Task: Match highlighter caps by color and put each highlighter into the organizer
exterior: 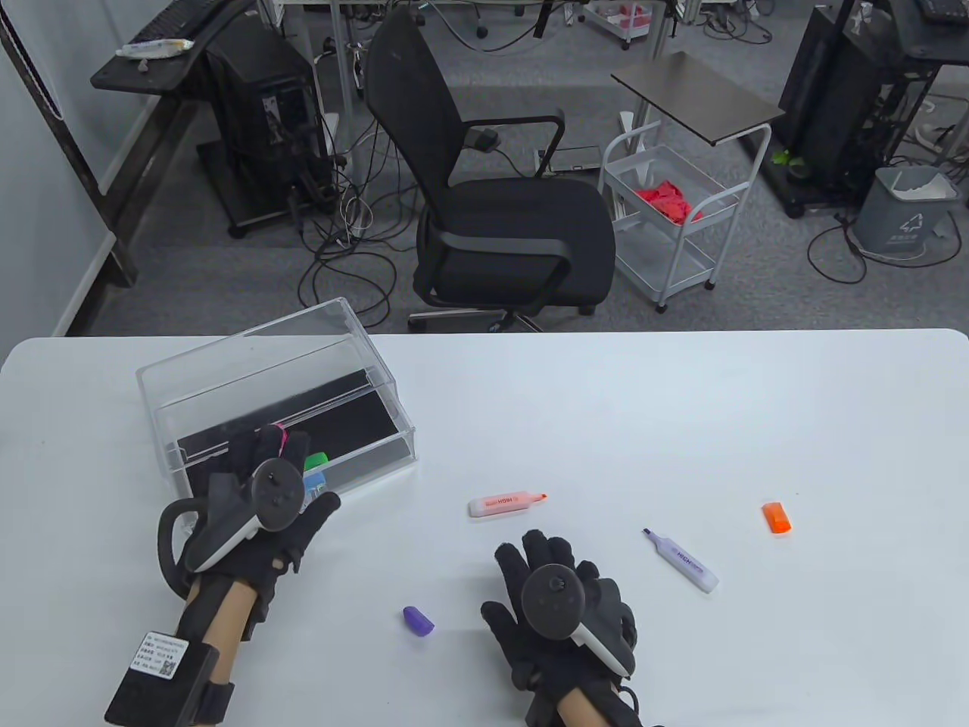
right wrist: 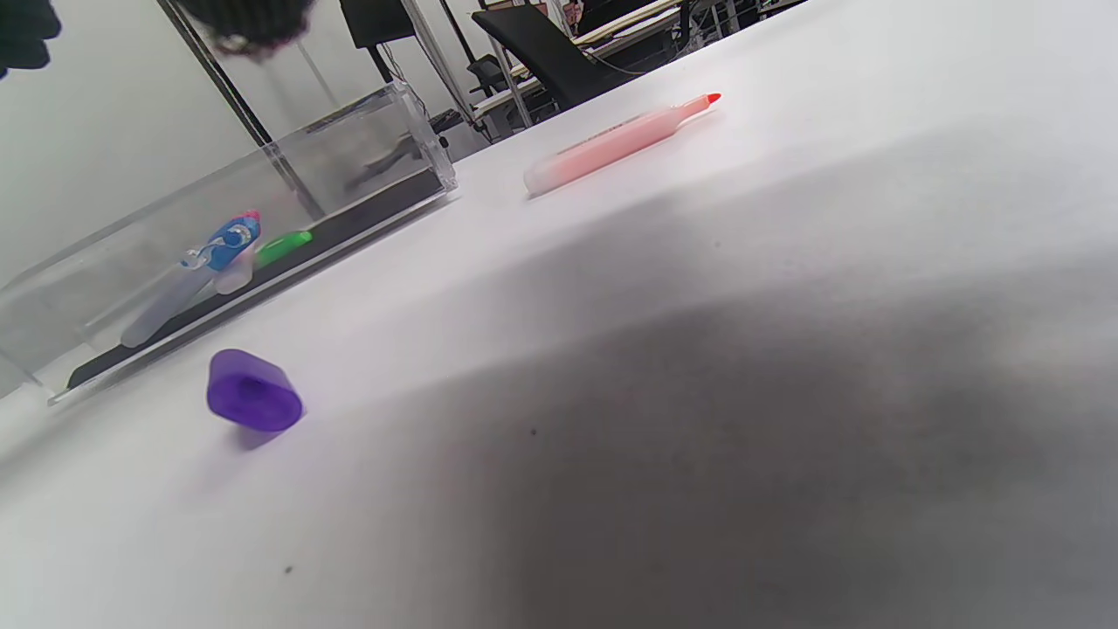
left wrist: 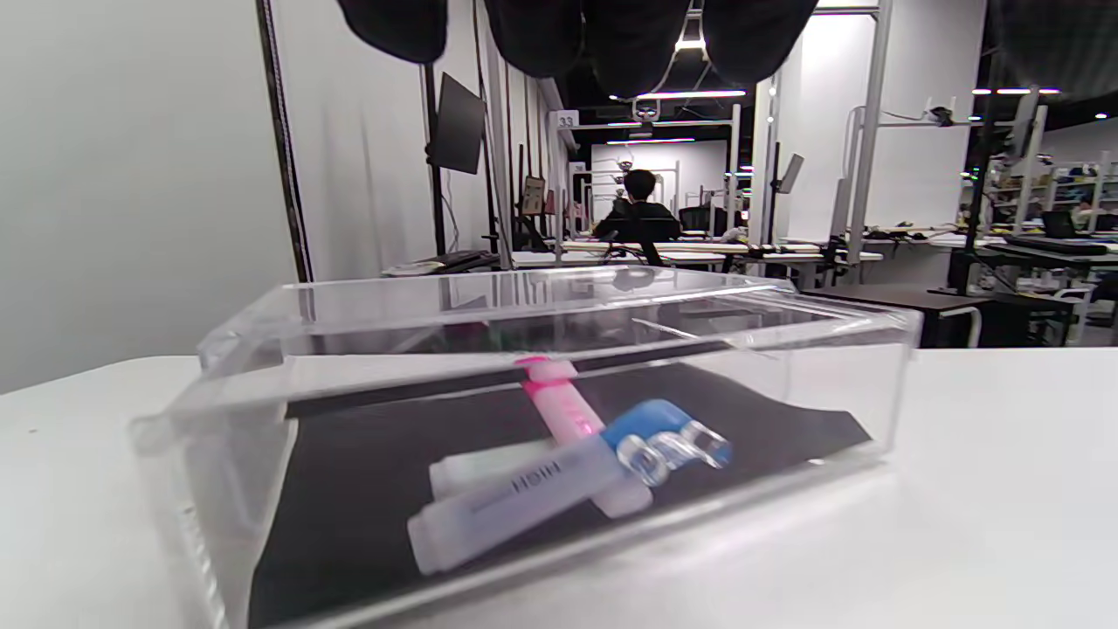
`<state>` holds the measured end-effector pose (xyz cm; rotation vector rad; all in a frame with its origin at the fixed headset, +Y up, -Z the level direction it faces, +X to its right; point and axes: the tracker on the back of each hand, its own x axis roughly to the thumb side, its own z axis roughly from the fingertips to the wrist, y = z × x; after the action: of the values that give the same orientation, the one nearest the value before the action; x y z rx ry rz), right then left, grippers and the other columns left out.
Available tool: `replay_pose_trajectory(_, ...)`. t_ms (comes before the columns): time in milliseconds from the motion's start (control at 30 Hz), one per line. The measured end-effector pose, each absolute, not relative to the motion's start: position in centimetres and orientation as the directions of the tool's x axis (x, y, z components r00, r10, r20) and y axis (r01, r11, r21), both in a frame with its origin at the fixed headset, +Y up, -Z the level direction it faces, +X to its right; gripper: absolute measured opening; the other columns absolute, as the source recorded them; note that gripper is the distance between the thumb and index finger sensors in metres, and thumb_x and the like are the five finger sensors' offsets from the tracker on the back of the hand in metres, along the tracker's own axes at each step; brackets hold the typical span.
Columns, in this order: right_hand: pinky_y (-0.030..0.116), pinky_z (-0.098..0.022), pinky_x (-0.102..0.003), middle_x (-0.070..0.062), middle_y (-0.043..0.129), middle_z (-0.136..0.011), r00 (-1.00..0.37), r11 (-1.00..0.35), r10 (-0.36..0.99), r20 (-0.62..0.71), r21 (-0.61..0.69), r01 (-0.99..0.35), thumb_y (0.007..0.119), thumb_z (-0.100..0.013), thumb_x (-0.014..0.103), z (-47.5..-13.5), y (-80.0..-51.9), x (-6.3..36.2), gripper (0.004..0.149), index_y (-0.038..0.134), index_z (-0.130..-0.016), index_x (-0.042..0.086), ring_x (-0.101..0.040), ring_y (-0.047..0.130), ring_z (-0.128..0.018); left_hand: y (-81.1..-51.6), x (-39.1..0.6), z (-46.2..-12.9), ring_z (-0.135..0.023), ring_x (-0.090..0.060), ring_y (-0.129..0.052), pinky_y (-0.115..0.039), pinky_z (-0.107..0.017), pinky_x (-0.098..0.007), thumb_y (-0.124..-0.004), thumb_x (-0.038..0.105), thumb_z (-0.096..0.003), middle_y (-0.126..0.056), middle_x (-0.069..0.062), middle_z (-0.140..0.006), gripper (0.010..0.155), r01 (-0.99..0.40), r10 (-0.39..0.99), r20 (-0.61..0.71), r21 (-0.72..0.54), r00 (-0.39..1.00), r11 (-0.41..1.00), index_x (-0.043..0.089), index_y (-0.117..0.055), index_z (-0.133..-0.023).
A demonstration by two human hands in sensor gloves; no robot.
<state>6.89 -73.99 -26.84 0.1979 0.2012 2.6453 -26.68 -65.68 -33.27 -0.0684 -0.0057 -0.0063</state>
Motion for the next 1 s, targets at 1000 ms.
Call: replay_pose_trajectory(1000,0.009,-0.069,-0.07,-0.004,0.014,-0.114,-0.88,-0.881,0.462,0.11,0.17,-0.441,0.071,-0.043,0.049,-27.3,-74.1,6.9,0.072,0.036,-0.104,0.033,-0.034,0.008,-0.105,-70.2,-26.2,-24.6,-0.122,-0.026,-0.018,-0.034,-0.084,-0.055,-0.048,0.085,-0.041,-0.015,0.012,-0.123,0.089,-0.158,0.157,-0.007,-0.083,0.987,0.984,0.044,-0.015,-0.113)
